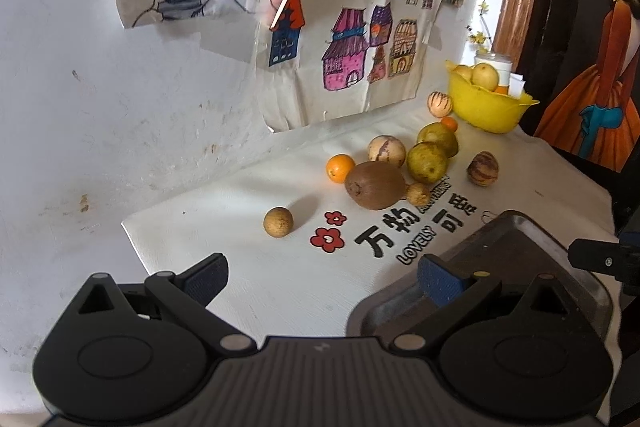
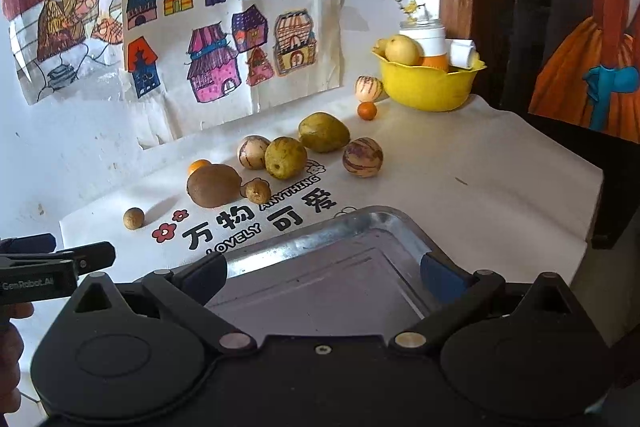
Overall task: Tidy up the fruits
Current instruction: 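Grasp the small brown round fruit with the left tool while the right tool grasps the kiwi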
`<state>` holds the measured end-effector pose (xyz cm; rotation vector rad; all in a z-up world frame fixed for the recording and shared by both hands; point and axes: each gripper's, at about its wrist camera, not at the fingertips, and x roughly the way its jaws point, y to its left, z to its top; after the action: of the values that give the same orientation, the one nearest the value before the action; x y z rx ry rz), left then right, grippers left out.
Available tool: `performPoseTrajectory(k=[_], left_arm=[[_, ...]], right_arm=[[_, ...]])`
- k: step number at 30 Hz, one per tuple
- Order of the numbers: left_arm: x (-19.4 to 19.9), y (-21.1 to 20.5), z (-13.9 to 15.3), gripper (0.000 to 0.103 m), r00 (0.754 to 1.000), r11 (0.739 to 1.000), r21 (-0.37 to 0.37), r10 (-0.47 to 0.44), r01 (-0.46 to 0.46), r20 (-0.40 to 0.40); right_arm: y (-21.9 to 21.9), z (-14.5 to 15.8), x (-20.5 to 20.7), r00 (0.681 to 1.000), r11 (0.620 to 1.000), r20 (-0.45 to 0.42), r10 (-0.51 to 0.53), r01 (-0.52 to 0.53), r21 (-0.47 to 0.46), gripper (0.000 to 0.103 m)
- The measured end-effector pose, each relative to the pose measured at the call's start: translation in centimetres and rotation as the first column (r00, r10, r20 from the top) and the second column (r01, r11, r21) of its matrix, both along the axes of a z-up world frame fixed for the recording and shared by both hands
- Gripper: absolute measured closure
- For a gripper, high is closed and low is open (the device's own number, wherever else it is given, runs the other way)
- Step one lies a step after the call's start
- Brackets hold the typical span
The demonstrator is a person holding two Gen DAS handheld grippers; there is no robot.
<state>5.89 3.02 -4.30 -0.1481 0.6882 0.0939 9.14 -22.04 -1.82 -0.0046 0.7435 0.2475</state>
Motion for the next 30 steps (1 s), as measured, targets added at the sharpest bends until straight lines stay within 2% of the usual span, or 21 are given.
performPoseTrajectory(k=[15, 24, 30], left_arm=[[6.3, 3.0, -3.7, 0.001, 0.997, 0.999, 0.006, 0.051, -0.05, -0.058], [8.9, 3.6, -5.6, 0.015, 0.995, 0.999, -0.006, 0.049, -0.05, -0.085], [9.5, 3.1, -5.9, 0.026, 0.997, 0.999, 0.028, 0.049, -0.047, -0.067]], right_arm=[[3.9, -2.4, 6.5, 0.995, 0.996, -0.04, 0.092, -0.092, -0.007, 0.0], [4.9, -3.9, 9.3, 0.992, 0.994, -0.068, 0.107, -0.108, -0.009, 0.0], [5.3, -4.4, 10.7, 0.991, 0.994, -0.072, 0.112, -0.113, -0.006, 0.0]])
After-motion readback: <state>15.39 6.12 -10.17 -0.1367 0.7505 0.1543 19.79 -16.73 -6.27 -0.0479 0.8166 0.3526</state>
